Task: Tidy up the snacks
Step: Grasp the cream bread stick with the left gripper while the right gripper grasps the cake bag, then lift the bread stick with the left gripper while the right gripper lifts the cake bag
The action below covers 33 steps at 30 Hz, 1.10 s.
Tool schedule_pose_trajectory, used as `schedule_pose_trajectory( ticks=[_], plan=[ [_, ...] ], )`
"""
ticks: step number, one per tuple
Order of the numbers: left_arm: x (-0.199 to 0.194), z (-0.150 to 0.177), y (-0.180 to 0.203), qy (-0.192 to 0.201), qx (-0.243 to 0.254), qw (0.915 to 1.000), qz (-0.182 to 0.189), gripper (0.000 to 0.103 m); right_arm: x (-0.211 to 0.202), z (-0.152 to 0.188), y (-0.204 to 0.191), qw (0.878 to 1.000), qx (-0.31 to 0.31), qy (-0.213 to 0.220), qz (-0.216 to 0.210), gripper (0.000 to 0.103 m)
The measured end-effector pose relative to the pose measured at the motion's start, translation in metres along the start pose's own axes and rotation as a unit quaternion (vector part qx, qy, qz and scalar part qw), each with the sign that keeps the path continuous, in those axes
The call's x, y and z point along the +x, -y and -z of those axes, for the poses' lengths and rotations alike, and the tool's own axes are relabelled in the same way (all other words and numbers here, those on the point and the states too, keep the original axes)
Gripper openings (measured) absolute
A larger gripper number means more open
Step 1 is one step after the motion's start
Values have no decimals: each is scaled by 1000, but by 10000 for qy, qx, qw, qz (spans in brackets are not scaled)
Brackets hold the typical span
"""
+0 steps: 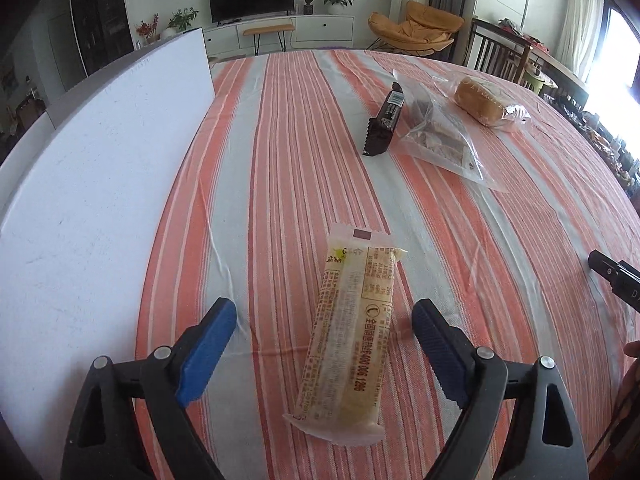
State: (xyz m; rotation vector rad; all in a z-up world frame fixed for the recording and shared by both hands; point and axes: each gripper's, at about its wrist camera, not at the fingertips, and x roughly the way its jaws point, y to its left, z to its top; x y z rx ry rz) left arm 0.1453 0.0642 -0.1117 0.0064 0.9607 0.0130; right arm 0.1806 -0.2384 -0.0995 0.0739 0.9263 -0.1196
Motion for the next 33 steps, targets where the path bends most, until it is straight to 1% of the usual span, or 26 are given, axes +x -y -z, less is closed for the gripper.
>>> schedule_pose_trajectory(
  ticks=[1, 3, 4, 5, 6, 7, 9, 12, 15, 16, 18, 21, 22, 23, 24, 26, 27, 28, 29, 30, 33],
  plan=[
    [-1, 3, 0, 133, 26, 9999, -38, 93, 0, 0, 0, 10000, -5, -2, -9, 89],
    [2, 3, -6, 85, -116, 9999, 46, 98, 0, 0, 0, 10000, -22, -14, -42, 89],
    [2, 2, -8, 65, -151, 9999, 28, 100, -1, 0, 0, 9999, -51, -36, -79, 89],
    [4, 2, -7, 40, -151, 9999, -1, 103, -1, -1, -1, 9999, -84, -92, -119, 89],
    [4, 1, -7, 37, -155, 9999, -3, 103, 0, -5, -4, 9996, -96, -208, -188, 88],
    [5, 1, -8, 34, -164, 9999, 1, 103, 1, -11, -7, 9987, -54, -328, -392, 88],
    [5, 1, -8, 34, -166, 9999, -1, 103, 3, -29, -22, 9922, 144, -580, -1097, 88],
    [5, 1, -8, 34, -166, 9999, 1, 103, 5, -67, -65, 9813, 157, -716, -1778, 88],
    [6, 1, -8, 33, -165, 9999, -1, 103, 21, -104, -117, 9719, 105, -956, -2149, 87],
    [6, 1, -8, 34, -165, 9999, 0, 103, 29, -113, -132, 9706, 67, -1049, -2164, 87],
    [6, 1, -8, 35, -166, 9999, -1, 103, 51, -125, -161, 9713, -49, -1281, -2002, 87],
    [6, 1, -8, 34, -166, 9999, -1, 103, 82, -122, -184, 9746, -100, -1652, -1506, 86],
    [6, 1, -8, 35, -166, 9999, 0, 103, 85, -119, -186, 9771, -162, -1613, -1379, 86],
    [7, 1, -8, 36, -167, 9999, 2, 103, 83, -117, -190, 9824, -329, -1419, -1170, 84],
    [7, 1, -8, 38, -167, 9999, 1, 103, 83, -113, -194, 9832, -545, -1404, -1034, 85],
    [8, 0, -8, 36, -168, 9999, 1, 103, 78, -104, -204, 9812, -1130, -1275, -905, 82],
    [7, 1, -9, 38, -169, 9999, 0, 103, 74, -100, -207, 9787, -1378, -1230, -893, 75],
    [8, 1, -9, 38, -169, 9998, 1, 103, 68, -96, -207, 9761, -1606, -1182, -865, 62],
    [7, 1, -9, 38, -169, 9999, 0, 103, 62, -92, -204, 9740, -1724, -1145, -919, 56],
    [7, 1, -9, 37, -169, 9999, 0, 103, 55, -89, -198, 9719, -1784, -1175, -991, 54],
    [7, 1, -9, 38, -169, 9999, 0, 103, 39, -74, -171, 9685, -1877, -1304, -989, 53]
  ],
)
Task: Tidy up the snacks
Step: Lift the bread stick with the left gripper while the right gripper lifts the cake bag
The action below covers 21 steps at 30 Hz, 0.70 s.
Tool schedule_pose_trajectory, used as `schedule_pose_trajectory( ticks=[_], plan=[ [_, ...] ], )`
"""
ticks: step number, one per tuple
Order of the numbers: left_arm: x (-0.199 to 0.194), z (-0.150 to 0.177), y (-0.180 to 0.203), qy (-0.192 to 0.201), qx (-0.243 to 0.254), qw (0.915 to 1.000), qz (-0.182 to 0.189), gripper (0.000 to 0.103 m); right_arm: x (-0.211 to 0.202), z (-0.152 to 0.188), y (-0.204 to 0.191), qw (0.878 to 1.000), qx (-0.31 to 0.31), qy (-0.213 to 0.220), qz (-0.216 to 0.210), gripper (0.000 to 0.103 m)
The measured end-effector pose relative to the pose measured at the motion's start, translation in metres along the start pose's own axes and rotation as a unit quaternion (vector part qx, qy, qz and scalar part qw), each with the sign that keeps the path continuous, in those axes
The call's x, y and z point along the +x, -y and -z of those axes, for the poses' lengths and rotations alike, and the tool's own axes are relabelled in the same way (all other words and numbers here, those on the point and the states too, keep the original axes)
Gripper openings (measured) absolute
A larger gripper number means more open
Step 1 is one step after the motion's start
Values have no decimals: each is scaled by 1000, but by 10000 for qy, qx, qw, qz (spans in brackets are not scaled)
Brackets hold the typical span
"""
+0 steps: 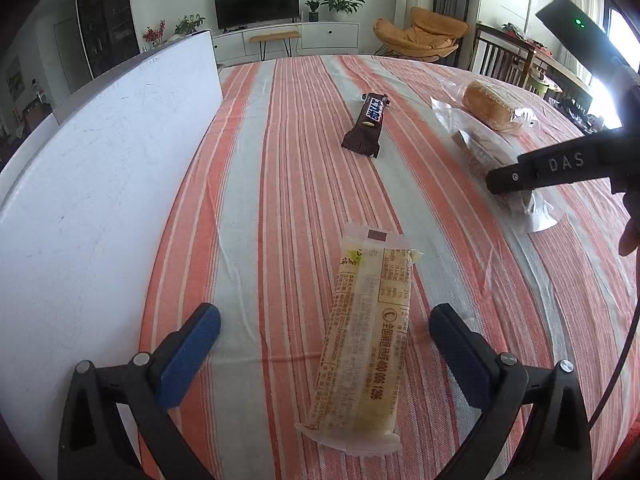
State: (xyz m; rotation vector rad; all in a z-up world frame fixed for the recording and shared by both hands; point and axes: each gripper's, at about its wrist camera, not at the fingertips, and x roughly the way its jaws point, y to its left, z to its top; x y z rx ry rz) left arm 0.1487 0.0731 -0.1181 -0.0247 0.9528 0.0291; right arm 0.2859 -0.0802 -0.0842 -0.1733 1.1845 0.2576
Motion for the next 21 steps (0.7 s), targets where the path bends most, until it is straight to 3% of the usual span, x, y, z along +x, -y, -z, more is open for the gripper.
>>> schedule_pose_trajectory(
  ticks=[3, 4, 5, 7, 8, 9, 10, 11, 12, 16, 21],
  plan=[
    [0, 0, 0, 0, 0, 10000, -1, 103, -20, 38, 27, 9995, 311, 48, -2, 51],
    [0, 0, 0, 0, 1, 10000, -1, 103, -29, 52, 36, 9989, 456, 121, 13, 44],
    [0, 0, 0, -1, 1, 10000, -1, 103, -38, 66, 42, 9981, 560, 246, 108, 44],
    [0, 0, 0, 0, 0, 10000, 0, 103, -54, 91, 49, 9952, 619, 573, 497, 26],
    [0, 0, 0, -1, 0, 10000, 0, 103, -58, 102, 49, 9938, 649, 694, 570, 24],
    [0, 0, 0, 0, 0, 10000, 0, 103, -59, 110, 50, 9930, 740, 769, 507, 27],
    [0, 0, 0, -1, 0, 10000, 0, 103, -60, 112, 54, 9915, 849, 912, 362, 38],
    [1, 0, 0, -1, 0, 10000, 1, 103, -61, 114, 56, 9901, 928, 1038, 151, 51],
    [0, 0, 0, 0, -1, 10000, 2, 103, -63, 115, 60, 9883, 1031, 1125, -73, 74],
    [1, 0, 0, 0, 0, 10000, 1, 103, -78, 120, 67, 9785, 1085, 1746, -159, 81],
    [1, 0, 0, 0, 0, 10000, 1, 103, -49, 105, 70, 9957, 270, 878, 72, 81]
  ],
)
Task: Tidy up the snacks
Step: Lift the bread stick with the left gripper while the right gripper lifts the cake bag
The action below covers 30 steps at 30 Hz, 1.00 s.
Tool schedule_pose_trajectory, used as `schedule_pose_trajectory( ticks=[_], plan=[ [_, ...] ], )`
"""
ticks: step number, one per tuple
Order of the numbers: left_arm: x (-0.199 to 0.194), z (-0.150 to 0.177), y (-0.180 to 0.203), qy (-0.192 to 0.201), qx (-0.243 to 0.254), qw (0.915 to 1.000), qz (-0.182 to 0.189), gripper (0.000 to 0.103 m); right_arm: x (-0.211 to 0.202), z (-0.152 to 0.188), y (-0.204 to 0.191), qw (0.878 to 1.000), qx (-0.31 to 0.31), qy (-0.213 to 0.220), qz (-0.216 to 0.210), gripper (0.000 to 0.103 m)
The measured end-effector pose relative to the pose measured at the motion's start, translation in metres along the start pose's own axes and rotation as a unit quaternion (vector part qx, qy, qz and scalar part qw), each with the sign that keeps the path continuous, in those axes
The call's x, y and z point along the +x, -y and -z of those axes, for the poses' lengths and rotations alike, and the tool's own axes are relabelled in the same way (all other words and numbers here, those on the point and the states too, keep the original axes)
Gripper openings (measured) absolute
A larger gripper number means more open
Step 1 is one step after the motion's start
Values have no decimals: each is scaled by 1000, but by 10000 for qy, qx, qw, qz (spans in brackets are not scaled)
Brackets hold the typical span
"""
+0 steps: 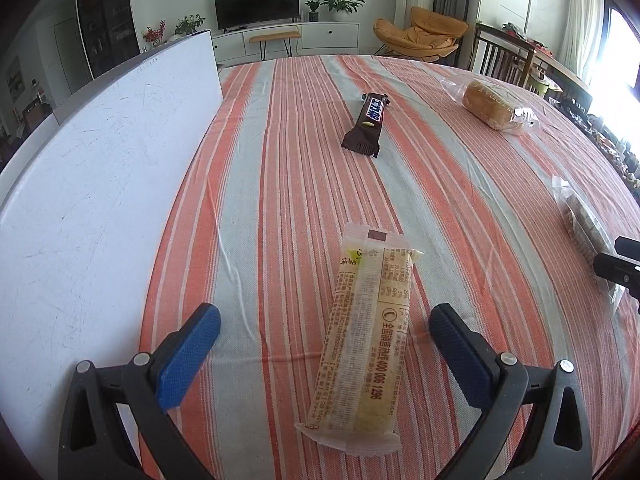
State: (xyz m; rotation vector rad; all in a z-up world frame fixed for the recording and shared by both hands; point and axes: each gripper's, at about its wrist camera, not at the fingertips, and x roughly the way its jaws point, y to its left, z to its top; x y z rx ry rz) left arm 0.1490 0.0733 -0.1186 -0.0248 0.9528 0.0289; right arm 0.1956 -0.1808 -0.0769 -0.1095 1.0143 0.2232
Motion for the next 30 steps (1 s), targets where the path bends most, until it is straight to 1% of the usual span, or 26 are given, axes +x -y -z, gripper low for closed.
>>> schedule_pose_trajectory(
  ticks=[2, 4, 5, 7, 10, 11, 19, 30],
  plan=[
    [0, 0, 0, 0, -1, 10000, 1, 103, 16, 1, 0, 9988, -282, -365, 175, 81],
    [0, 0, 0, 0, -1, 10000, 1, 103, 24, 2, 8, 9993, -191, -308, -29, 93],
    [0, 0, 0, 1, 0, 10000, 0, 103, 27, 2, 12, 9995, -61, -288, -98, 96],
    [0, 0, 0, 0, 1, 10000, -1, 103, 29, 4, 13, 9999, -5, -107, -23, 99],
    [0, 0, 0, 0, 1, 10000, -1, 103, 27, 11, 14, 9998, 53, 210, 15, 99],
    [0, 0, 0, 0, 2, 10000, -1, 103, 27, 12, 14, 9997, 55, 239, 9, 99],
    [0, 0, 0, 1, 1, 10000, -1, 103, 24, 8, 14, 9995, 75, 294, 5, 99],
    [0, 0, 0, 1, 2, 10000, 0, 103, 22, 12, 17, 9992, 190, 339, 29, 99]
  ],
)
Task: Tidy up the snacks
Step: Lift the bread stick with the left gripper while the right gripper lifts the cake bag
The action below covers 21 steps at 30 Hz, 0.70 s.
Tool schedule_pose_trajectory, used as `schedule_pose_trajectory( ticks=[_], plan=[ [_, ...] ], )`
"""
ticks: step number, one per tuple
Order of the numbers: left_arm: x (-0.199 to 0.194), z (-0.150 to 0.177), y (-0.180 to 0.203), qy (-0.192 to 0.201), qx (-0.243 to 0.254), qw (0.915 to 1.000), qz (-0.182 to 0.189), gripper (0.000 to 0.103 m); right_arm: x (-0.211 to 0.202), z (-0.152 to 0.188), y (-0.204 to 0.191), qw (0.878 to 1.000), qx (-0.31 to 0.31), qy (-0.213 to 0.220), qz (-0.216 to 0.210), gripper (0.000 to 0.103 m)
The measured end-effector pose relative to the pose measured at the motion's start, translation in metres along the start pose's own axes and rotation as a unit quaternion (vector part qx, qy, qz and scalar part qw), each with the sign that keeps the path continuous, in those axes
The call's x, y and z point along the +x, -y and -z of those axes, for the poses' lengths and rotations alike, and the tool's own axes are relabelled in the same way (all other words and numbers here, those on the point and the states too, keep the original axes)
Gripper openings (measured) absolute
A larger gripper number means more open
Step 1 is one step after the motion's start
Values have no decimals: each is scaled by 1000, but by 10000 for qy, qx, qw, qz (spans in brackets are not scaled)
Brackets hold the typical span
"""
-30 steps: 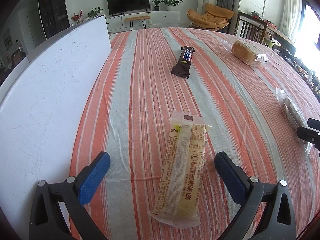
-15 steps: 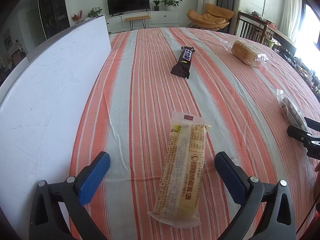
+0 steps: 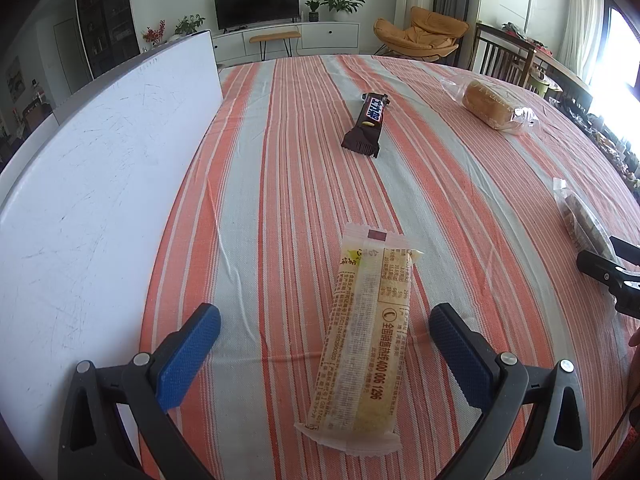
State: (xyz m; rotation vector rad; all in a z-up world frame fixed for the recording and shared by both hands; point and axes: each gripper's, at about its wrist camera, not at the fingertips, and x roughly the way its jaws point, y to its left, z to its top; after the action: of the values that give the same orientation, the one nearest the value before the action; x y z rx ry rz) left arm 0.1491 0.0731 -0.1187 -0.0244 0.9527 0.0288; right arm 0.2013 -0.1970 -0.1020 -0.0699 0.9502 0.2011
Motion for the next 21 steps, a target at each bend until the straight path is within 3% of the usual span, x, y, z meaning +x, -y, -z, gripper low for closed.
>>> schedule_pose_trajectory(
  ticks=[21],
  plan=[
    [0, 0, 0, 1, 0, 10000, 1, 103, 0, 0, 3, 10000, 7, 5, 16, 99]
  ],
)
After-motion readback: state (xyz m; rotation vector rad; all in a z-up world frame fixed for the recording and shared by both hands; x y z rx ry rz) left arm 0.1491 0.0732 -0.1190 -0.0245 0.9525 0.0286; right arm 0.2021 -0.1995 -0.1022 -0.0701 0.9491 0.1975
